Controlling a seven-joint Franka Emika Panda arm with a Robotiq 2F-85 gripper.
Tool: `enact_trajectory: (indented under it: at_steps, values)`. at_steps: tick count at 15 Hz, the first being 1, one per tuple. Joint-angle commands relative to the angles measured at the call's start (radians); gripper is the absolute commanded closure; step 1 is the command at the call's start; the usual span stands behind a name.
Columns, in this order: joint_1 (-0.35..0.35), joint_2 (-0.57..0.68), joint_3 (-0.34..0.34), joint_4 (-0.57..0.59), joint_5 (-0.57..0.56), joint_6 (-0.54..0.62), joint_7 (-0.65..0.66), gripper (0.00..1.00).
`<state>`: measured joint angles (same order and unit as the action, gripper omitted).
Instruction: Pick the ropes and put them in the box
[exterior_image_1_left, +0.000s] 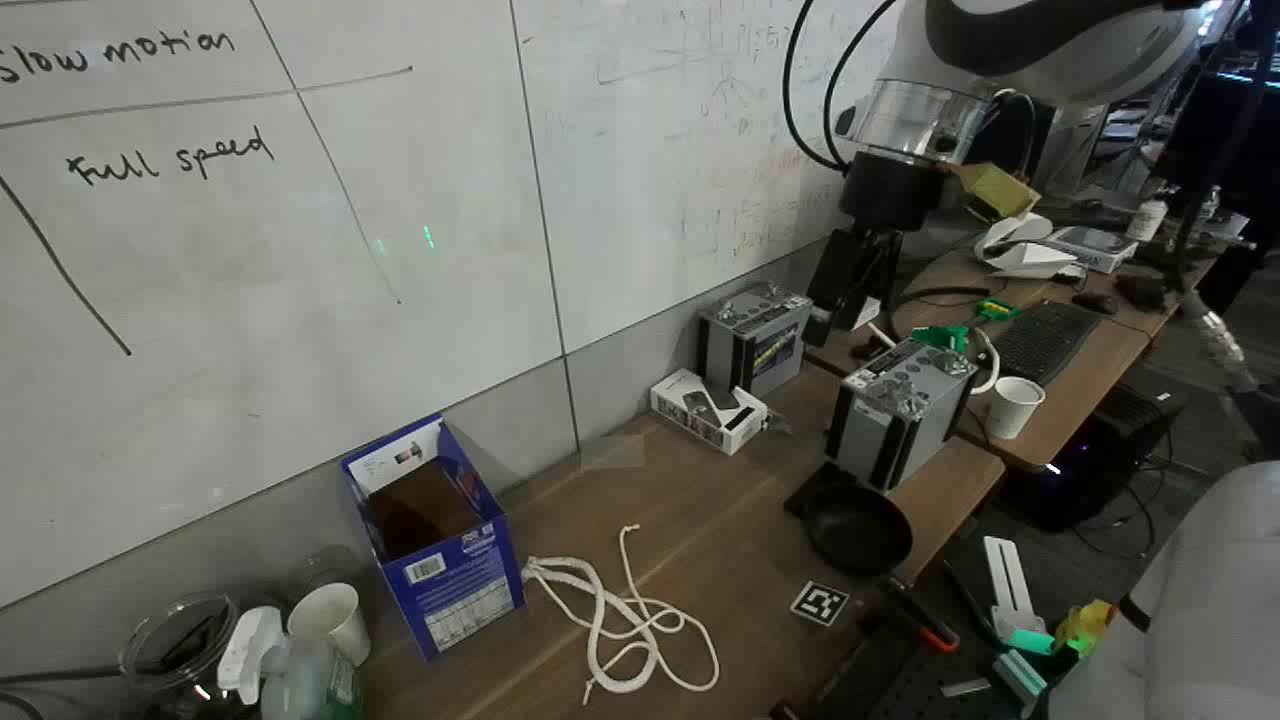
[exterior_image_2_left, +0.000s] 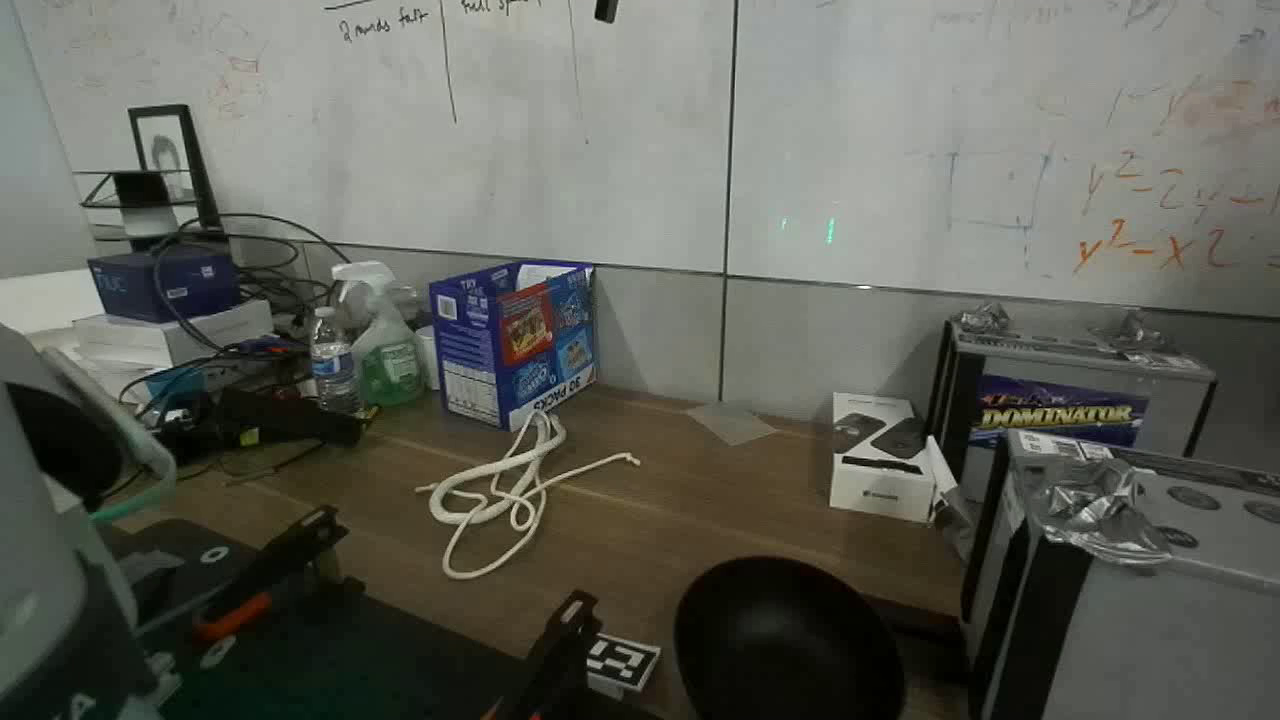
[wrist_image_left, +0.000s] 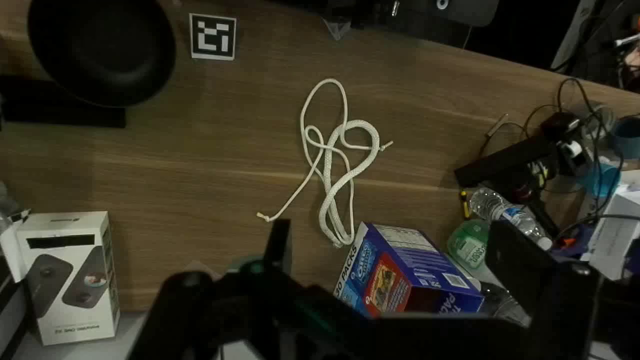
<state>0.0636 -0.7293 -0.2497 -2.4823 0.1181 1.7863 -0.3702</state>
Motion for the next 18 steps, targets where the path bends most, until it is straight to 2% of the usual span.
enact_trajectory:
  at_steps: [1, 6, 9, 13, 18]
  values:
    - [-0.022, 0.004, 0.016, 0.008, 0.012, -0.004, -0.012, 0.0]
    - [-0.021, -0.002, 0.016, 0.014, 0.012, -0.004, -0.012, 0.0]
    - [-0.039, 0.0, 0.035, -0.035, -0.015, 0.047, -0.003, 0.0]
    - [-0.055, 0.008, 0.077, -0.158, -0.072, 0.195, 0.008, 0.0]
    - [-0.038, 0.072, 0.154, -0.342, -0.131, 0.472, 0.059, 0.0]
